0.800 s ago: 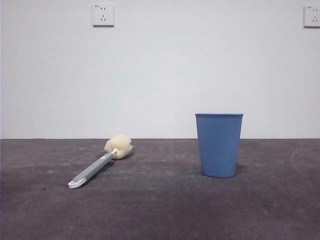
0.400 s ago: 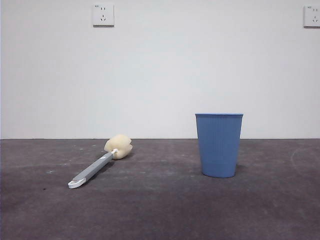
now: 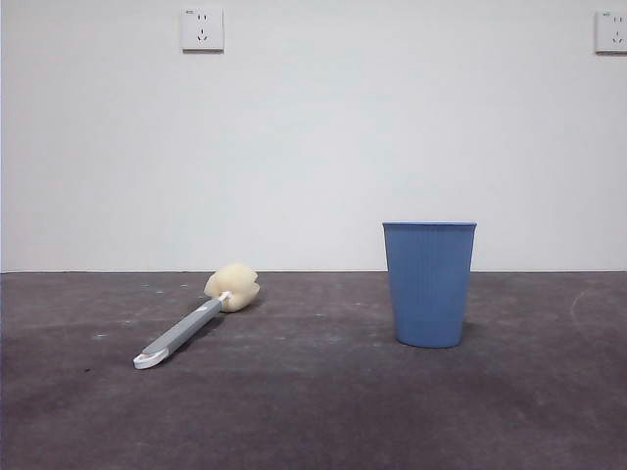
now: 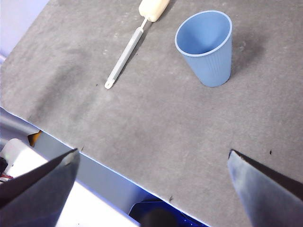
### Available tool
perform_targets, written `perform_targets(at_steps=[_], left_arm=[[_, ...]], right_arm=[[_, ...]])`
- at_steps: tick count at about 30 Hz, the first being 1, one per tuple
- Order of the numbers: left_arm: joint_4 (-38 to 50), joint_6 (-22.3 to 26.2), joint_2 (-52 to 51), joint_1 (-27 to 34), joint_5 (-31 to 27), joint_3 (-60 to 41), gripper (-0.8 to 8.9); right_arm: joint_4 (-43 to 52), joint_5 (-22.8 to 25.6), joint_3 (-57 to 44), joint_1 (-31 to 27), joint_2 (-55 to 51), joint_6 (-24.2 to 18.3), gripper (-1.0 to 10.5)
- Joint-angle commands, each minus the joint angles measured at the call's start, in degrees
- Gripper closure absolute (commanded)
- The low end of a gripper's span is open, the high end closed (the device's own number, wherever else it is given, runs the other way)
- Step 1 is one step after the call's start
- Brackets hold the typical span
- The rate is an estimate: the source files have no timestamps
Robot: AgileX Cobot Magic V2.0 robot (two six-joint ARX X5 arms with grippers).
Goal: Pick up the cup brush,pick up the cup,insert the brush into the cup,clean the cup,put the cup brush back,put the cup back to the fixed position on the table
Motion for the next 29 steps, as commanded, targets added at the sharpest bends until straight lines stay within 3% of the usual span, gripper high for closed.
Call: perform_targets(at_steps=[1, 8, 15, 21, 29], left_arm=[[3.17, -0.55, 2.08, -1.25, 0.09, 0.22, 3.09], [12.85, -5.55, 11.58, -9.07, -4.13, 2.16, 3.09], [20.15, -10.47, 25.55, -21.14, -19.67, 5.90, 3.09], [22.88, -12.48, 39.10, -27.50, -32.46, 11.26, 3.10], [26.99, -13.75, 53.88, -30.03, -36.20, 15.15, 3.11]], right_arm=[[0.33, 0.15, 0.17, 0.09, 0.13, 0.17, 3.4], [0.33, 0.13, 0.17, 0.09, 0.15, 0.42, 3.4], [0.33, 0.13, 0.17, 0.09, 0.15, 0.57, 3.4], [0.33, 0.13, 0.17, 0.09, 0.15, 0.61, 3.5], [0.31, 0.13, 0.17, 0.09, 0.15, 0.61, 3.5]])
